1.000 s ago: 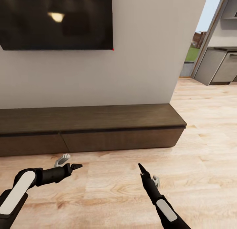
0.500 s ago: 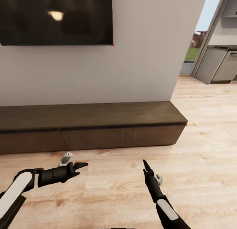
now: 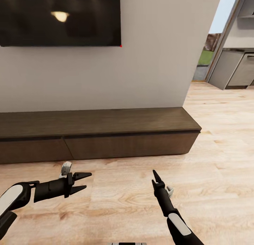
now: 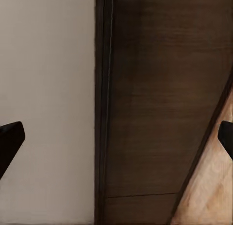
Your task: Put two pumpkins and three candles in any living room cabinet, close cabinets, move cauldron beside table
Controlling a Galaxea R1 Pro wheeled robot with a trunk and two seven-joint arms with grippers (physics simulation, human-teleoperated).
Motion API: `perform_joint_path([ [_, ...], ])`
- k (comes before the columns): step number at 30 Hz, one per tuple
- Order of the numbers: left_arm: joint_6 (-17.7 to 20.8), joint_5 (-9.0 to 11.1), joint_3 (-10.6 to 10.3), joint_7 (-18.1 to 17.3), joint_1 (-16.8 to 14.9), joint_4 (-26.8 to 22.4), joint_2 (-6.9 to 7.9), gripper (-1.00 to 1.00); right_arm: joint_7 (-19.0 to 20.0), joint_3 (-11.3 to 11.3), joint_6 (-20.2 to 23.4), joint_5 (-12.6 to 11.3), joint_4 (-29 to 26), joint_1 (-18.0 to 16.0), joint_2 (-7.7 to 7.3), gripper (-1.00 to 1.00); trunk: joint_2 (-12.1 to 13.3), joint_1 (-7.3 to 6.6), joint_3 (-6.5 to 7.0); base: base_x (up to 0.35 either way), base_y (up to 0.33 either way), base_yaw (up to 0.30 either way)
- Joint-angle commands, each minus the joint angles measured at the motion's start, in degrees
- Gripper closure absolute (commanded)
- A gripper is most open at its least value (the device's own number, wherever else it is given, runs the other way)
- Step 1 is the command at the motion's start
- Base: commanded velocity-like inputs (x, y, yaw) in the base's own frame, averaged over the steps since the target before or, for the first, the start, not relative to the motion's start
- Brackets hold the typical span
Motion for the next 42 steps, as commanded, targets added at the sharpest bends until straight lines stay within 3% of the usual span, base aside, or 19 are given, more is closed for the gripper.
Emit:
perform_joint_path([
  [1,0.0,0.7,0.0,0.5,0.0,0.0,0.07,-1.0,0.5,0.2,0.8,-1.4,0.1,0.0,-0.05,-1.0,0.0,-0.01,-0.04,0.066,0.0,0.0],
  [4,0.0,0.8,0.1,0.5,0.7,0.1,0.16,-1.0,0.5,0.2,1.5,-5.7,0.1,0.0,-0.24,-1.0,0.0,-0.01,-0.04,0.236,0.0,0.0],
  [8,0.0,0.8,0.1,0.5,1.2,0.1,0.19,-1.0,0.6,0.2,1.6,-7.3,0.1,0.0,-0.32,-1.0,0.0,-0.01,-0.04,0.31,0.0,0.0],
  [16,0.0,1.0,0.0,0.5,1.3,0.1,0.03,-1.0,0.7,0.2,1.6,-7.6,0.1,0.0,-0.33,-1.0,0.0,-0.01,-0.04,0.295,0.0,0.0],
  [25,0.0,3.5,-0.8,0.4,1.3,0.1,-0.06,-1.0,0.3,0.4,3.2,-7.5,0.1,0.0,-0.55,-1.0,0.0,-0.01,-0.04,0.142,0.0,0.0],
  [31,0.0,3.6,-1.0,0.4,1.3,0.1,-0.29,-1.0,0.3,0.5,8.3,-7.1,0.0,-0.1,-0.6,-1.0,0.0,-0.01,-0.04,0.044,0.0,0.0],
  [42,0.0,3.7,-1.1,0.4,1.3,0.1,-0.51,-1.0,1.2,0.3,8.0,-7.3,0.0,-0.1,-0.23,-1.0,0.0,-0.01,-0.04,0.063,0.0,0.0],
])
